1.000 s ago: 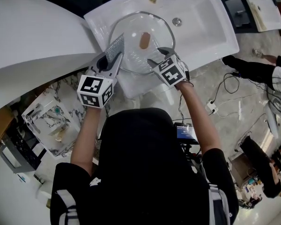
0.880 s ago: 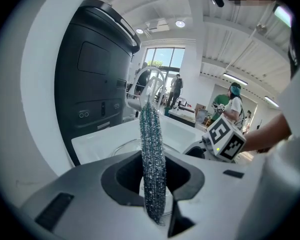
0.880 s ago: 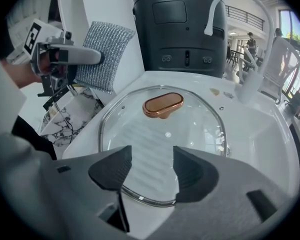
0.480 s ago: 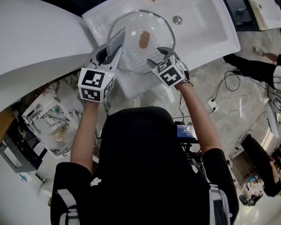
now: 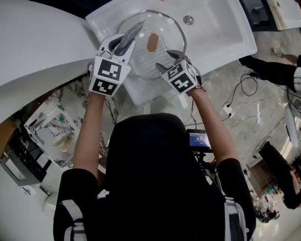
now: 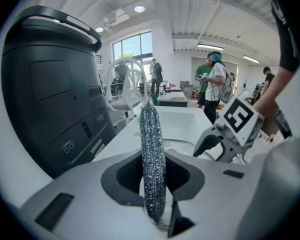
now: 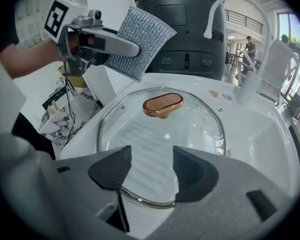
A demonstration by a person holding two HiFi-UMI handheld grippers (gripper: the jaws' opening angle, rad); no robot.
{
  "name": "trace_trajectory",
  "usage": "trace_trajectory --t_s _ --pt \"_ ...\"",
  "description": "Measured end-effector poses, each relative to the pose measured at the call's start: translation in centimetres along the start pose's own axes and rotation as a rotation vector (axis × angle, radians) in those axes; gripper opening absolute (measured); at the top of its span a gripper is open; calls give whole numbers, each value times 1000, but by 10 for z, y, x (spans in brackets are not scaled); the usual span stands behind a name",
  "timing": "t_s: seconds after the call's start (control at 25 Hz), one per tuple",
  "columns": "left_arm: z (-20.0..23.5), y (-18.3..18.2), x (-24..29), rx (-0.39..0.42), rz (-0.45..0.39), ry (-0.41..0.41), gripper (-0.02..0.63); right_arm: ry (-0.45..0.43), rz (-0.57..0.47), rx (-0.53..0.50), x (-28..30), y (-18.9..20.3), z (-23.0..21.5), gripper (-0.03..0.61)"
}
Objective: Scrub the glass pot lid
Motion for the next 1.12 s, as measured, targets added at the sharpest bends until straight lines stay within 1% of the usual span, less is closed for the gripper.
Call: trace_trajectory --t_s 0.24,0.48,0.56,0.68,0.88,1.12 --pt "5 -11 18 196 76 5 71 -4 -4 7 0 0 -1 241" --pt "2 -10 35 399 174 22 71 -8 -12 11 0 1 -1 241" --pt "2 -7 42 445 198 23 71 -9 -16 12 0 0 -1 241" --pt "1 -1 53 494 216 17 71 -10 -14 13 0 1 -1 241" --pt "2 6 66 597 280 19 71 -10 -16 14 0 2 0 241" --pt "0 18 79 714 337 46 71 -19 -19 14 1 2 -2 241"
Point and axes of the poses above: the fingertips, and each gripper's own axes: x forward along the fingers, z to its left, y out of its underside, the point moved 9 cm from there along -x, backward along the fingers, and after that the axes turned 6 degrees about x, right-handed, at the moved point
